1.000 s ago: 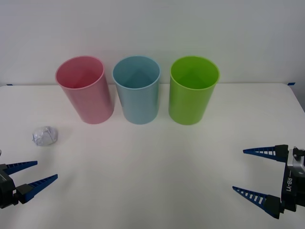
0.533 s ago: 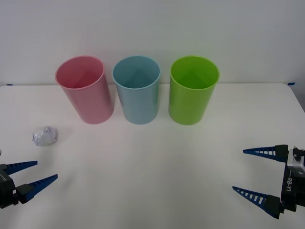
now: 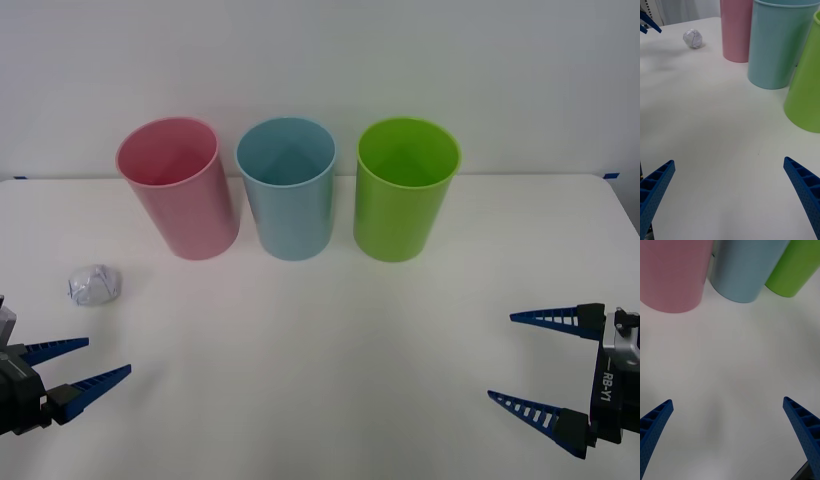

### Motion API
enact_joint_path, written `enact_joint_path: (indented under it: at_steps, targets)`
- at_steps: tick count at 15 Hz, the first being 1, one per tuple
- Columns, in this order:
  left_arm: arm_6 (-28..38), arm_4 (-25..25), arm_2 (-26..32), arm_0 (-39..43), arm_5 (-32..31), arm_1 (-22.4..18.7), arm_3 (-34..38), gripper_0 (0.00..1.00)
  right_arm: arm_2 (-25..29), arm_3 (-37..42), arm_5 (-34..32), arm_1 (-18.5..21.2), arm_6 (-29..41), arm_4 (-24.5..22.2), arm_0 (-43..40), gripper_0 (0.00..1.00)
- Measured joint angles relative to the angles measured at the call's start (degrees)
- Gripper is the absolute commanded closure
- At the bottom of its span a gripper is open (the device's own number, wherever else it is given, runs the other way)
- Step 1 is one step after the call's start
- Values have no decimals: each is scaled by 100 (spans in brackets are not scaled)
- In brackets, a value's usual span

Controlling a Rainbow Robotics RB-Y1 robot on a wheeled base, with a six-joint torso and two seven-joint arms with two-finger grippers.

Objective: Put cans in the blue bin and PET bottles in the pink bin and trash in the green bin.

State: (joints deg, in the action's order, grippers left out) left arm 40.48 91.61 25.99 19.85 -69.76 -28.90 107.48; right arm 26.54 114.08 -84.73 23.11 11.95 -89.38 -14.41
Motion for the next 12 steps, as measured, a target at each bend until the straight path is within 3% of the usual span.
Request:
enact_joint_path:
  at_steps: [7,12]
  targets:
    - [1704,239,-656,-84,1051,-973,18,0,0,0,0,0,0,0,0,0]
    - [2839,1253,-939,-486,1281,-1431,79,0,0,0,0,0,0,0,0,0]
